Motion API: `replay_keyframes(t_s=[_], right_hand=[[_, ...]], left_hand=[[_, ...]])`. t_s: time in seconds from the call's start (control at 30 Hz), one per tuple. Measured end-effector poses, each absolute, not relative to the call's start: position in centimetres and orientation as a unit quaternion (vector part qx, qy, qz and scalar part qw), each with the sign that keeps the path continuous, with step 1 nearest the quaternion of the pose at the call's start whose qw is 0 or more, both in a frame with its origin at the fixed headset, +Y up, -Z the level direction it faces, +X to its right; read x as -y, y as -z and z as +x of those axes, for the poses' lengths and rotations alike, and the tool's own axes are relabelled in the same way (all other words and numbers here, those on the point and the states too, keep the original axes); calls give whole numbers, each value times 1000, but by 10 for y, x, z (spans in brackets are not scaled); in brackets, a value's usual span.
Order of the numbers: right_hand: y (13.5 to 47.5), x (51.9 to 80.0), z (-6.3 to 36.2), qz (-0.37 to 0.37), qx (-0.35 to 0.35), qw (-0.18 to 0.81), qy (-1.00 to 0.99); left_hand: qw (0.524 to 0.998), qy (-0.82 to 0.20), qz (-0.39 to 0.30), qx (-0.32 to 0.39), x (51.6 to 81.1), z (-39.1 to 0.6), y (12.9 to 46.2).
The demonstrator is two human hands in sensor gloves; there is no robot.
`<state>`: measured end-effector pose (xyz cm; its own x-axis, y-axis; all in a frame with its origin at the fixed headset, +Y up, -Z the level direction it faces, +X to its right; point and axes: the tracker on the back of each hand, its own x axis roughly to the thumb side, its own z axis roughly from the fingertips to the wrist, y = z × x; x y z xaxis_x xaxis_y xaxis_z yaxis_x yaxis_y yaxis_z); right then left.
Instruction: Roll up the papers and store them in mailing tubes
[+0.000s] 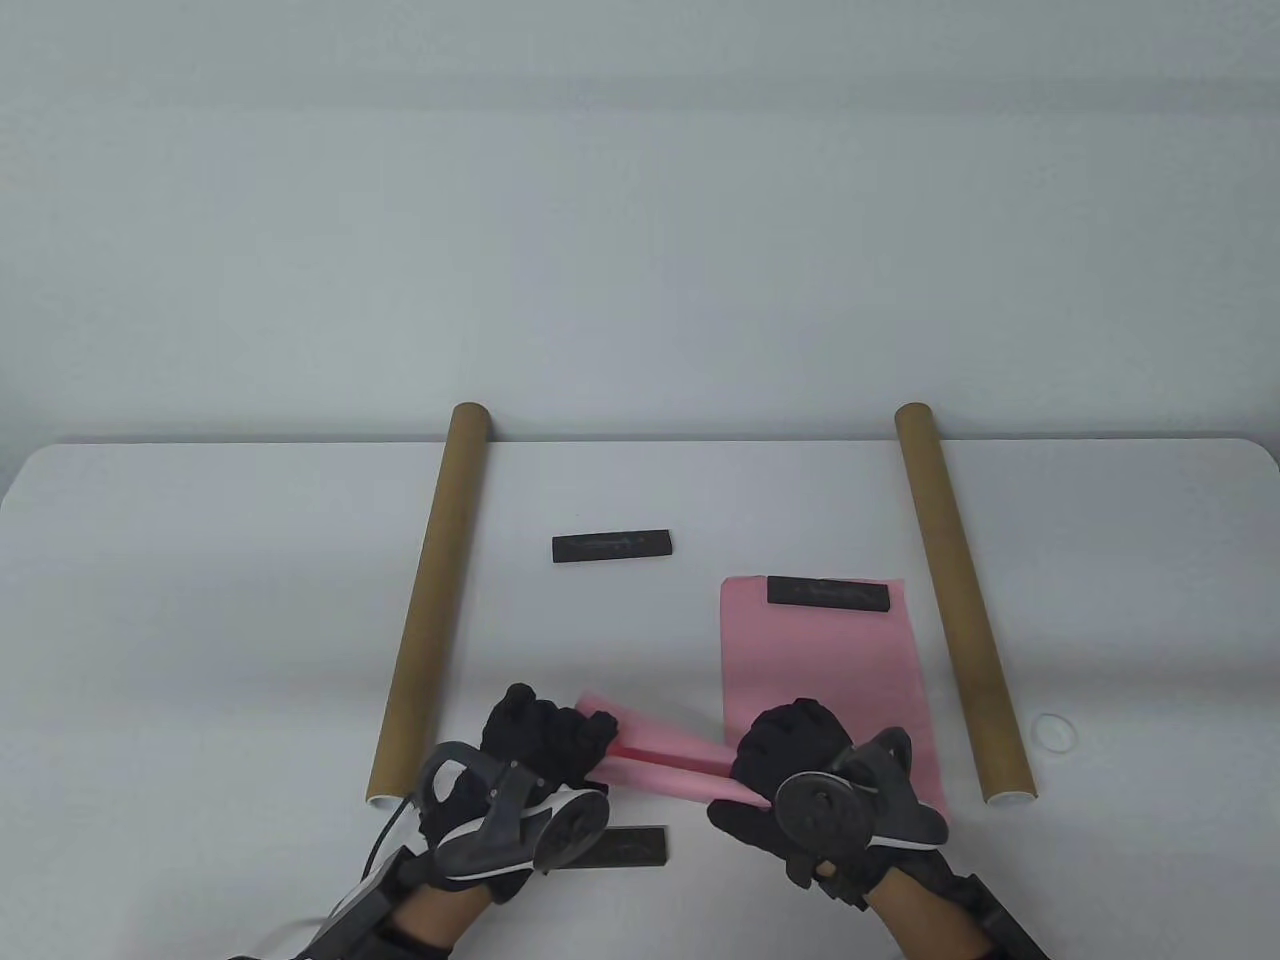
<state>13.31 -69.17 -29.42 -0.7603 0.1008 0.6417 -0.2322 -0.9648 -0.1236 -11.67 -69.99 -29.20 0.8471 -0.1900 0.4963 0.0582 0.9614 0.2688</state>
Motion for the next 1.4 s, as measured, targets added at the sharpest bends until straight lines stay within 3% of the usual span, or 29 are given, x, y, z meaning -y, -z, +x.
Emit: replay_keyframes(t_s=[0.3,0.43,0.63,0.93,1.27,1.4], right_hand=[[288,692,133,340,142,66,-927],[289,690,135,333,149,59,-929],[293,692,138,346,104,116,-925],[285,690,134,347,164,71,-921],[291,690,141,340,127,119,-924],[290,690,142,338,139,106,-925]], left_hand=[[963,2,64,261,705,-123,301],[962,9,69,265,705,-120,298],[950,71,131,274,698,-116,290],[960,-3,75,269,701,-123,298],[946,62,142,284,694,-117,287],[952,29,115,282,695,-119,291]])
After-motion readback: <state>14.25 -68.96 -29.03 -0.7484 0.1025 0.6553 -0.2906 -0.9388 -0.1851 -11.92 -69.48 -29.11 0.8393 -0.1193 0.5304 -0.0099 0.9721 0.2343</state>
